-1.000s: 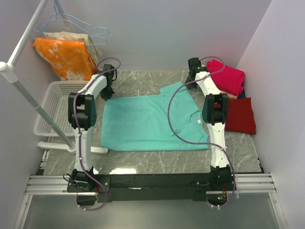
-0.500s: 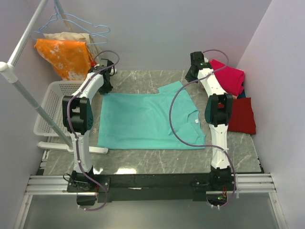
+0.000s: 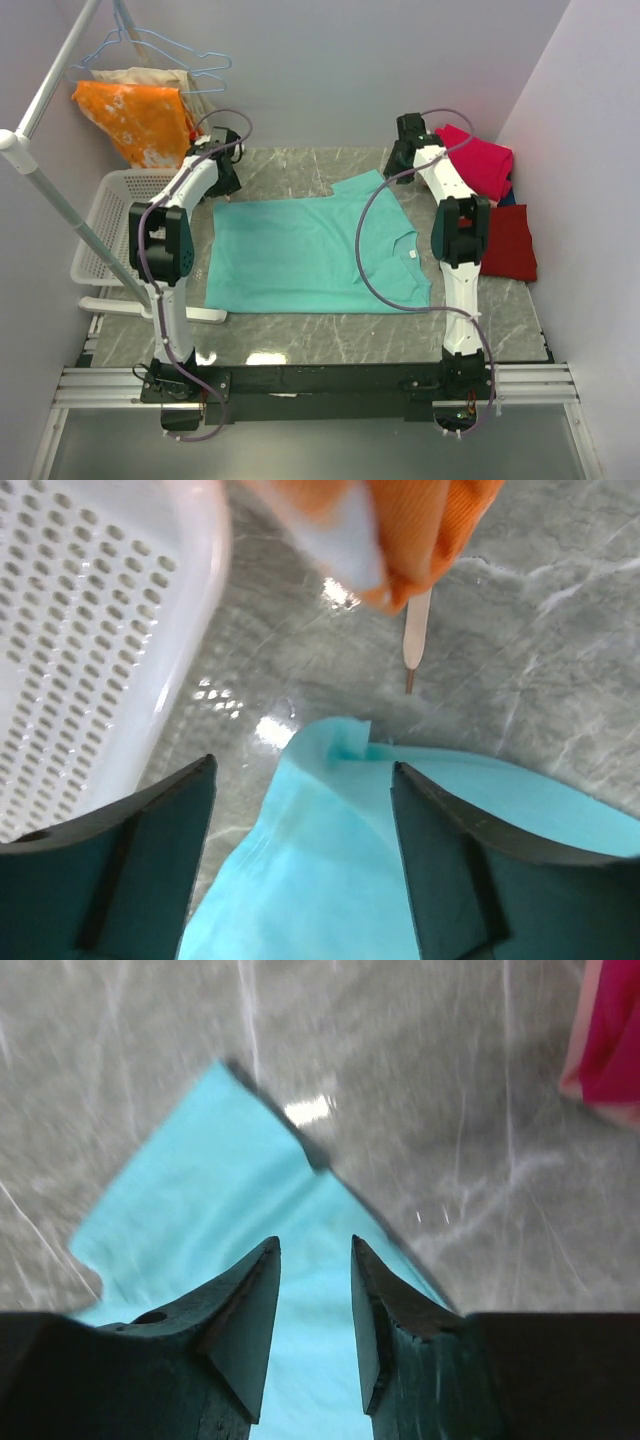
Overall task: Fold and stack the t-shirts
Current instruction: Fold the tshirt
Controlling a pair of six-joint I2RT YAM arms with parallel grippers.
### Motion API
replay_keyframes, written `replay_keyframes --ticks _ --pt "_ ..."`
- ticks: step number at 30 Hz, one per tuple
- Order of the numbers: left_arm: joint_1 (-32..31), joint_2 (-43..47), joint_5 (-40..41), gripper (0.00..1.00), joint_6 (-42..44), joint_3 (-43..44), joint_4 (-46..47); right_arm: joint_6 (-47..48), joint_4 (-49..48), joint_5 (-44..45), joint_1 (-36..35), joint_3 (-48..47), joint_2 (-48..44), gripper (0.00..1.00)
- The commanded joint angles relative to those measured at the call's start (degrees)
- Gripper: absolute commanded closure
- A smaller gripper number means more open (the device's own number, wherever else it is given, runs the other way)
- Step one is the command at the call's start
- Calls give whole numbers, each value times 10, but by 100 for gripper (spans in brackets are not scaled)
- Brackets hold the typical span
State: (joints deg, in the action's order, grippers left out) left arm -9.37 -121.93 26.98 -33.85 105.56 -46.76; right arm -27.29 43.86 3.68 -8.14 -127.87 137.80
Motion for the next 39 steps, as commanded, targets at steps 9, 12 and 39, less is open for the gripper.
replay_keyframes --ticks 9,12,39 --pt "-49 141 33 10 1 -89 40 73 72 -3 -74 185 -189 51" --pt "-61 172 16 7 -3 -130 53 71 41 -35 -79 270 -240 49" --pt "-85 173 -26 1 -19 -199 50 46 95 14 -115 476 -262 49"
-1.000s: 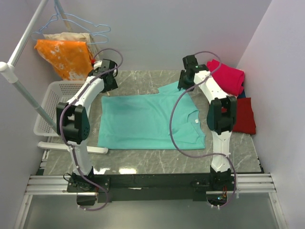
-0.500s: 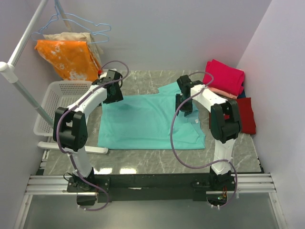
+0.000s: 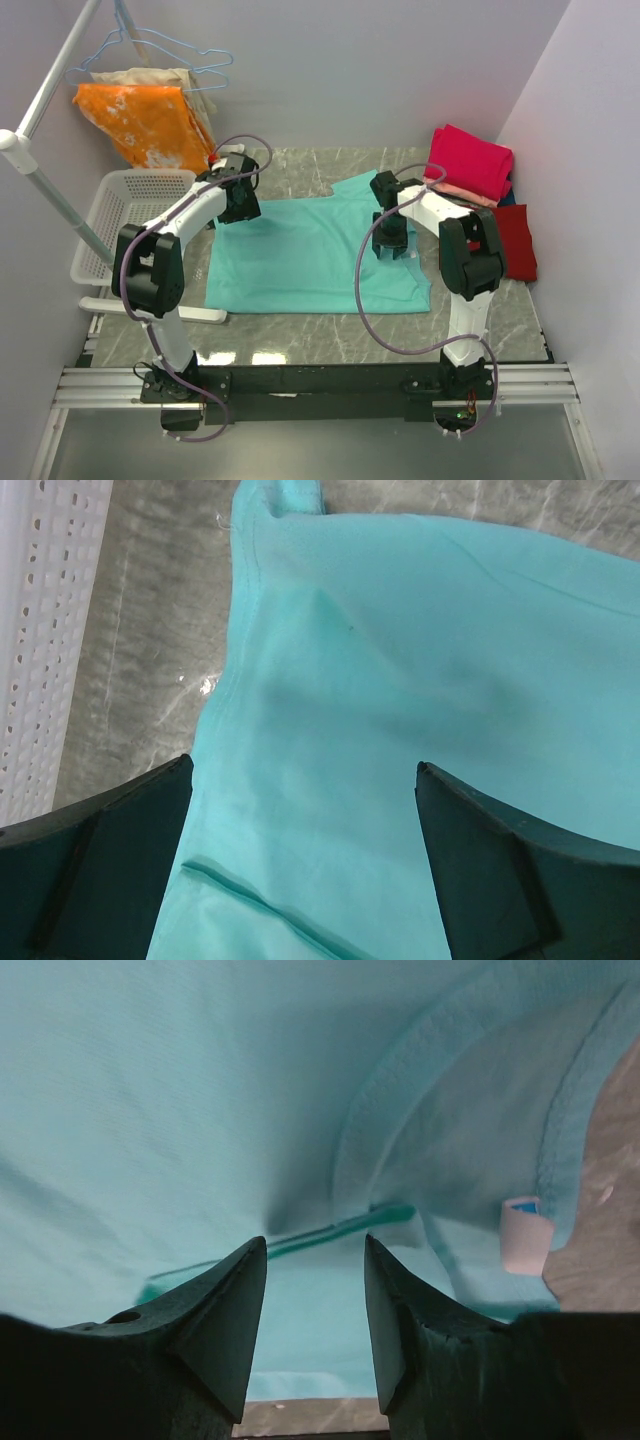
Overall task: Fold and stack the t-shirts
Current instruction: Fold the tshirt
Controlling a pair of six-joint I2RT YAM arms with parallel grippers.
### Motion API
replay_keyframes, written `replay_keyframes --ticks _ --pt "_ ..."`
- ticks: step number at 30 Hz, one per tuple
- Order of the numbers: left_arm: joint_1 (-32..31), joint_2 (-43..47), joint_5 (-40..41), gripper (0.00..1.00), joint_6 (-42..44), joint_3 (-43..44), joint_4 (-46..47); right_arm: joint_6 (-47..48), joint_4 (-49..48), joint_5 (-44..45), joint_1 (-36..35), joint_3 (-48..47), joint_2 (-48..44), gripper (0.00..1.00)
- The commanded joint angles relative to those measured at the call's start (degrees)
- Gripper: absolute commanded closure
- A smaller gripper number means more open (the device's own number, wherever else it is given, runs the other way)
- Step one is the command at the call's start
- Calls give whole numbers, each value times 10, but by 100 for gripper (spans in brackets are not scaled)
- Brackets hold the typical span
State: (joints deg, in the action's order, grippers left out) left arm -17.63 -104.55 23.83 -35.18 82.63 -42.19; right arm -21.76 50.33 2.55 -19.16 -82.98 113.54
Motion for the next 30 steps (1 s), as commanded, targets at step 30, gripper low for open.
replay_keyframes --ticks 30 --pt "-1 -289 45 2 0 305 -63 -30 130 110 29 155 -79 50"
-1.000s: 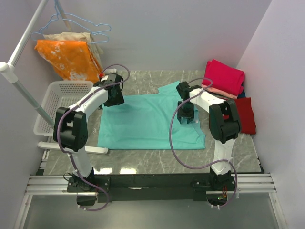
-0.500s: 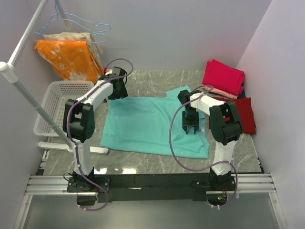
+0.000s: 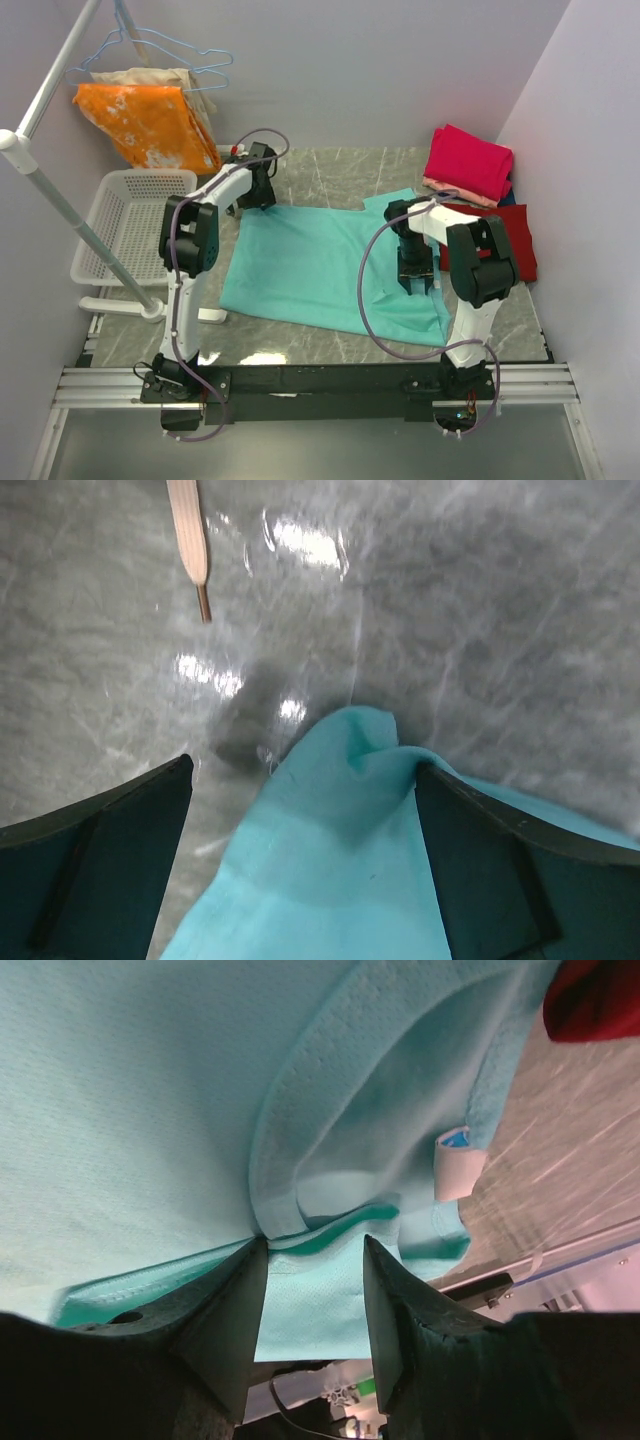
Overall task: Fold and stack the t-shirts
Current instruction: Fold the tshirt
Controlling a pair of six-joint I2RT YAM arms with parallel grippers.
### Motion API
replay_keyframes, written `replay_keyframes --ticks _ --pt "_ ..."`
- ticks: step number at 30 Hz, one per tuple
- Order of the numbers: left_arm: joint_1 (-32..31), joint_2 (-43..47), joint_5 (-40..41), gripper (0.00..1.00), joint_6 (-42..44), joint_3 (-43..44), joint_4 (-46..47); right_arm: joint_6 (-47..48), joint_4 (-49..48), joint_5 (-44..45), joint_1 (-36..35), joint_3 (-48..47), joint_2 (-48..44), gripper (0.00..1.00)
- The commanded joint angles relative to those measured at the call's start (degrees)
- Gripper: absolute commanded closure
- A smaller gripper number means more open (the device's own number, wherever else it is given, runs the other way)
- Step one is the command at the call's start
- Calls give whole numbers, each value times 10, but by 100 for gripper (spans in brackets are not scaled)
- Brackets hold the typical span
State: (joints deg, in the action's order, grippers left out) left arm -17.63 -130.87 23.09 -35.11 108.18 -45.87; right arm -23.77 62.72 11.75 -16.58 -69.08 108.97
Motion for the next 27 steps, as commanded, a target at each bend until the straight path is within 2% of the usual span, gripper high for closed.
replay_keyframes --ticks 1,5,8,19,21,25,26,27 --pt "-1 -44 66 2 -5 67 -46 -10 5 20 6 19 -35 50" --pt "4 -68 139 2 -39 99 -87 -13 -2 27 23 39 -49 50" --pt "18 -60 157 1 -57 99 -100 -12 -6 31 36 45 -53 50" --pt "24 38 216 1 -62 74 -108 -19 -15 48 59 42 -48 50" --pt "24 47 204 1 -55 77 -101 -18 -18 46 60 40 -51 50" --pt "24 70 123 2 -23 64 -44 -25 -24 49 60 25 -65 50" --pt "24 75 73 2 -15 57 -28 -28 -23 51 60 20 -68 50" --pt "24 76 55 1 -12 50 -19 -29 -21 53 60 15 -71 50"
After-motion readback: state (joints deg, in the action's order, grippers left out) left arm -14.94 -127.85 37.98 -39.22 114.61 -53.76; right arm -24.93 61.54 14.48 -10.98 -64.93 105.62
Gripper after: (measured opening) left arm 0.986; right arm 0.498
